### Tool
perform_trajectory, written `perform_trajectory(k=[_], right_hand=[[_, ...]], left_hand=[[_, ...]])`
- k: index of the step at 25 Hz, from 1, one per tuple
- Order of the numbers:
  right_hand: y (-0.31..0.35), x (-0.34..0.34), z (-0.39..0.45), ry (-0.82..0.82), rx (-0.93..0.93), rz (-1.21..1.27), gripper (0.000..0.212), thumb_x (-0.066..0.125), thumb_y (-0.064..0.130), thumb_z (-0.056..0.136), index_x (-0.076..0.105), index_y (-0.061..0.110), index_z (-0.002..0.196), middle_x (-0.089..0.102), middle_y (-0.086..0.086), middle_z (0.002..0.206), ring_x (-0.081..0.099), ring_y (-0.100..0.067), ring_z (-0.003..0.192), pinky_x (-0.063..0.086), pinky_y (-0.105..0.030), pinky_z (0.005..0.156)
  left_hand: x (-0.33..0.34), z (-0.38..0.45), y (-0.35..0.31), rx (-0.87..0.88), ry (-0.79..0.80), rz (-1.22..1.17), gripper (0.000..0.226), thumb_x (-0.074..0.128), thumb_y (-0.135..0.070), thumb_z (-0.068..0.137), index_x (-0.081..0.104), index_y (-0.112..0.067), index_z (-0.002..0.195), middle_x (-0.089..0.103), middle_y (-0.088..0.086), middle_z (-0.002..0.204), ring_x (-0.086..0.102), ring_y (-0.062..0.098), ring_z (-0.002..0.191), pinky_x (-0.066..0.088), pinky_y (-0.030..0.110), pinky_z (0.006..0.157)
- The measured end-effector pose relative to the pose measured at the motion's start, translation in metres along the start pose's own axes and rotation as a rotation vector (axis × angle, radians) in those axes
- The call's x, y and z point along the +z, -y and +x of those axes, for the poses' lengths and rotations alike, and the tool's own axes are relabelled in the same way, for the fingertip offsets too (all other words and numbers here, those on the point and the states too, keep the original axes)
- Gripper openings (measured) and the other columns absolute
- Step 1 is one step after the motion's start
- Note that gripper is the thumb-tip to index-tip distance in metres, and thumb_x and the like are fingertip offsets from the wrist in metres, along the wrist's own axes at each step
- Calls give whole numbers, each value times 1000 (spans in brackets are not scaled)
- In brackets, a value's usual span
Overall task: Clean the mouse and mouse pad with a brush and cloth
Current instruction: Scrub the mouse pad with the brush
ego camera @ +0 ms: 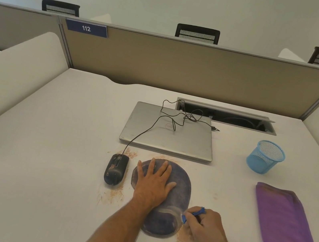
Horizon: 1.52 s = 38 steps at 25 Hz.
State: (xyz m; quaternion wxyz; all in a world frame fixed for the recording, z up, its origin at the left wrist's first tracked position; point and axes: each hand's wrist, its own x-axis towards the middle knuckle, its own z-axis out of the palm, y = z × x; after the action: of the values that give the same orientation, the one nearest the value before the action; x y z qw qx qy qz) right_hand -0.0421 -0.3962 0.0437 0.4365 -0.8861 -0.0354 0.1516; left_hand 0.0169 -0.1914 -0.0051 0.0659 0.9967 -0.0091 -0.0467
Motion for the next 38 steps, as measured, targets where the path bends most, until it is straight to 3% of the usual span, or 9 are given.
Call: perform_trajectory(k=[5, 11, 17, 23, 27, 30, 32, 34, 38], right_hand=[[0, 5, -12, 169, 97, 141, 23, 62, 12, 88, 72, 11, 68, 71, -10, 60, 64, -20, 52, 56, -33, 54], [-6, -1, -7, -127, 89, 352, 19, 64, 10, 91, 75, 13, 76, 70, -12, 59, 63, -23, 50, 55, -32, 51], [-7, 21, -17, 107, 199, 315, 17, 61, 8, 89, 72, 7, 76, 70, -15, 59, 62, -27, 47, 53, -31, 50], [-2, 14, -16, -165, 146, 432, 22, 62, 6, 90, 73, 10, 71, 69, -16, 57, 63, -24, 46, 54, -31, 47], [-2, 27, -25, 55, 176, 368, 25, 59, 5, 88, 72, 9, 68, 69, -17, 57, 62, -27, 45, 55, -34, 47], [-1, 20, -20, -21, 148, 412, 26, 60, 4, 89, 73, 11, 67, 68, -18, 56, 60, -26, 44, 53, -34, 43], [-2, 11, -12, -163, 66, 314, 23, 63, 11, 91, 73, 19, 72, 70, -7, 59, 62, -19, 48, 56, -35, 50], [2, 4, -4, -173, -57, 106, 19, 64, 20, 91, 74, 31, 79, 72, 10, 67, 65, -8, 59, 53, -22, 58], [8, 1, 9, 141, -213, -301, 16, 59, 35, 94, 74, 28, 96, 71, 16, 93, 63, -3, 85, 49, -16, 78]], left_hand=[[1, 0, 0, 3, -13, -1, 67, 12, -66, 101, 5, -33, 160, 2, -12, 168, -11, 32, 153, -32, 62, 104], [3, 1, 1, 12, -22, 3, 68, 11, -67, 100, 6, -34, 160, 2, -12, 168, -12, 31, 153, -42, 56, 94], [5, 1, 1, 10, -27, 6, 68, 11, -68, 100, 5, -34, 159, 4, -11, 168, -11, 31, 154, -42, 56, 95], [4, 1, 1, 6, -31, -2, 68, 11, -67, 100, 5, -34, 160, 3, -12, 168, -11, 31, 153, -39, 58, 99], [4, 0, 0, 7, -34, 6, 68, 10, -67, 100, 6, -34, 159, 3, -11, 168, -11, 31, 154, -38, 58, 99], [4, -1, 1, 12, -38, 6, 68, 11, -67, 101, 6, -33, 160, 4, -11, 168, -11, 31, 153, -38, 58, 99], [4, 0, 1, 12, -40, 8, 68, 11, -66, 101, 7, -33, 160, 4, -11, 168, -11, 31, 153, -41, 57, 96], [4, 0, 1, 16, -44, 12, 67, 12, -66, 101, 7, -33, 159, 4, -11, 168, -11, 31, 153, -45, 55, 92], [6, 0, 1, 25, -45, 14, 68, 11, -66, 101, 8, -33, 159, 3, -12, 168, -11, 32, 153, -45, 54, 92]])
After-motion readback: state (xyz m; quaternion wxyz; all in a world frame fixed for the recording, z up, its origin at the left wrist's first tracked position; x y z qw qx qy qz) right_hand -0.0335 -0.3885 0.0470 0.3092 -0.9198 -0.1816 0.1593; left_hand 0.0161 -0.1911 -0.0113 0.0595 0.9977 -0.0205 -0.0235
